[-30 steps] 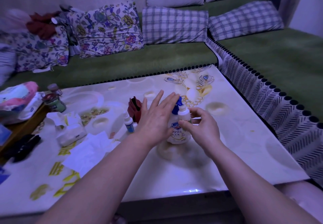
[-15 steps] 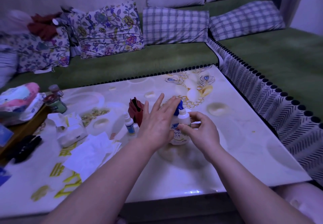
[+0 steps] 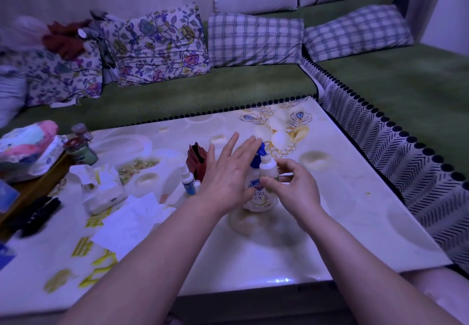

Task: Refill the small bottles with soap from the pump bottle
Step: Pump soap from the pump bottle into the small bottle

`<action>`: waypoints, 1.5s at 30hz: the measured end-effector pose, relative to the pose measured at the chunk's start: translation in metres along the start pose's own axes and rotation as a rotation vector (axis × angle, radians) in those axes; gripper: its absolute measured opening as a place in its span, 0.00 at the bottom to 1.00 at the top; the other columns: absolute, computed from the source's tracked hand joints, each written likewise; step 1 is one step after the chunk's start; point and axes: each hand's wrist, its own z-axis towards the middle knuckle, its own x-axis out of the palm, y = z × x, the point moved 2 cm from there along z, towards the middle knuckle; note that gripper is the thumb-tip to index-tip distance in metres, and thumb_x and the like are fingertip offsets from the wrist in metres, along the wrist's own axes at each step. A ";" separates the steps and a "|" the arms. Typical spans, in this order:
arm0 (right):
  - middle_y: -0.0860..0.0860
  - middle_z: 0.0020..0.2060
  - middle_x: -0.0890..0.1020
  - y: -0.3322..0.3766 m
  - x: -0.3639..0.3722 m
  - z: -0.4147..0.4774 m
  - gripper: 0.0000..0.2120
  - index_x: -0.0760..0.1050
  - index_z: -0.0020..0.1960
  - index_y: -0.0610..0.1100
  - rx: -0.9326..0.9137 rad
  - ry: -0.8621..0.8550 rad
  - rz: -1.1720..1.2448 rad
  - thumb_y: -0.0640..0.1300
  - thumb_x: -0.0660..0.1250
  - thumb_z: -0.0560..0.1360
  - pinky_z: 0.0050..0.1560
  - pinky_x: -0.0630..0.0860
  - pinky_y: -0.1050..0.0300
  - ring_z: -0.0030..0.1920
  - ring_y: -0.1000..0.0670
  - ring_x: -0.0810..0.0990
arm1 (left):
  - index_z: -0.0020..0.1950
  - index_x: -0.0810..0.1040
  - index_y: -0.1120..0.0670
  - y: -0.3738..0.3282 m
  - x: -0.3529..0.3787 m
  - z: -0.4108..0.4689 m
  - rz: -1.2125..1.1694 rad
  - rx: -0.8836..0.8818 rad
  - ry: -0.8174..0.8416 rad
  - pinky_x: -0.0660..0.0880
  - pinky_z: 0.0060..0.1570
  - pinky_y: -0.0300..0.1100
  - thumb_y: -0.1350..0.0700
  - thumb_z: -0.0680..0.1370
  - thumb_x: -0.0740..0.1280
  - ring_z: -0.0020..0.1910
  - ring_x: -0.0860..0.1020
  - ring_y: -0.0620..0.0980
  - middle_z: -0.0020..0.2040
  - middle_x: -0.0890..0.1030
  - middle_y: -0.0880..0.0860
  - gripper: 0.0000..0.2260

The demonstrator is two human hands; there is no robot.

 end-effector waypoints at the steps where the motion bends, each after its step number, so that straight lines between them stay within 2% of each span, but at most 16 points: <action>1: 0.54 0.49 0.80 0.000 0.000 0.000 0.16 0.74 0.49 0.58 -0.002 -0.001 0.002 0.47 0.76 0.66 0.52 0.77 0.49 0.44 0.56 0.78 | 0.77 0.45 0.44 0.000 0.000 0.000 -0.004 0.000 -0.001 0.44 0.72 0.60 0.48 0.73 0.68 0.77 0.40 0.46 0.78 0.48 0.41 0.41; 10: 0.53 0.50 0.80 -0.001 0.002 0.003 0.17 0.75 0.51 0.57 -0.014 -0.002 0.009 0.47 0.76 0.66 0.52 0.78 0.48 0.44 0.55 0.78 | 0.77 0.46 0.45 0.001 0.001 0.001 -0.001 -0.005 -0.012 0.44 0.72 0.60 0.48 0.73 0.68 0.77 0.40 0.46 0.78 0.49 0.41 0.40; 17: 0.54 0.50 0.80 -0.002 0.002 0.001 0.17 0.75 0.50 0.58 -0.005 -0.001 0.003 0.47 0.77 0.65 0.52 0.78 0.47 0.45 0.54 0.79 | 0.77 0.47 0.44 0.001 0.006 -0.001 -0.009 -0.009 -0.046 0.43 0.72 0.59 0.53 0.72 0.68 0.77 0.42 0.47 0.77 0.51 0.41 0.40; 23: 0.53 0.49 0.80 -0.008 0.003 -0.003 0.17 0.76 0.51 0.57 0.029 0.021 -0.026 0.50 0.77 0.64 0.51 0.78 0.48 0.45 0.54 0.79 | 0.77 0.45 0.44 0.001 0.010 -0.006 0.018 -0.005 -0.016 0.44 0.73 0.59 0.53 0.72 0.68 0.77 0.42 0.47 0.78 0.48 0.41 0.41; 31: 0.53 0.49 0.80 -0.006 0.000 -0.001 0.18 0.77 0.52 0.55 0.012 0.016 -0.022 0.49 0.77 0.65 0.51 0.78 0.48 0.45 0.53 0.79 | 0.77 0.47 0.45 -0.002 0.001 -0.001 0.038 0.009 -0.010 0.42 0.72 0.58 0.48 0.73 0.67 0.76 0.39 0.47 0.78 0.50 0.42 0.39; 40: 0.53 0.50 0.80 -0.003 -0.002 0.000 0.17 0.75 0.50 0.57 -0.007 -0.001 -0.006 0.48 0.76 0.66 0.51 0.78 0.49 0.45 0.55 0.78 | 0.78 0.42 0.45 -0.003 -0.004 -0.001 0.064 0.008 0.014 0.43 0.72 0.59 0.46 0.75 0.66 0.76 0.39 0.47 0.78 0.46 0.42 0.40; 45: 0.53 0.49 0.80 -0.005 -0.006 -0.002 0.17 0.76 0.52 0.55 0.003 -0.005 0.003 0.48 0.76 0.65 0.52 0.78 0.48 0.45 0.54 0.79 | 0.77 0.41 0.46 -0.004 -0.004 0.000 0.082 0.014 0.027 0.44 0.72 0.60 0.45 0.74 0.66 0.76 0.39 0.48 0.78 0.45 0.42 0.41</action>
